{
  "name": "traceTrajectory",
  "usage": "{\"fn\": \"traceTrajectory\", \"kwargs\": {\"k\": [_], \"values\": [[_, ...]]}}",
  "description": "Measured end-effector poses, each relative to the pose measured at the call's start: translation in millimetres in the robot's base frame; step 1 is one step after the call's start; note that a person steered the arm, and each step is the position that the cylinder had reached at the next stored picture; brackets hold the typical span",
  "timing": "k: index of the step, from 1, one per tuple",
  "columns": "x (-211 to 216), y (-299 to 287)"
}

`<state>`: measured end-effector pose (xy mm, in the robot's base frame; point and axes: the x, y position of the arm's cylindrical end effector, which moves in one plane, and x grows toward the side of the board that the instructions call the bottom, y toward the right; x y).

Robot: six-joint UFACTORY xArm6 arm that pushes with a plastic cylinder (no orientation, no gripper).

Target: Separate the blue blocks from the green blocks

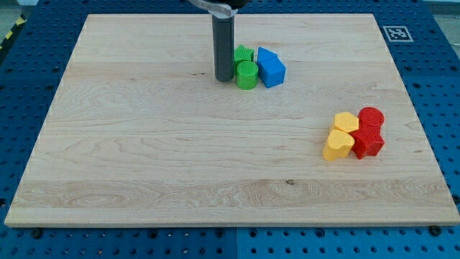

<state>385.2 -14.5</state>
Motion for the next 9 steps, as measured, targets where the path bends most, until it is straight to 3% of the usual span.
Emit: {"fn": "traceTrajectory", "kwargs": {"k": [1,2,4,6,9], "values": [[32,26],[34,65],[-29,55],[-43,54],[34,54]]}}
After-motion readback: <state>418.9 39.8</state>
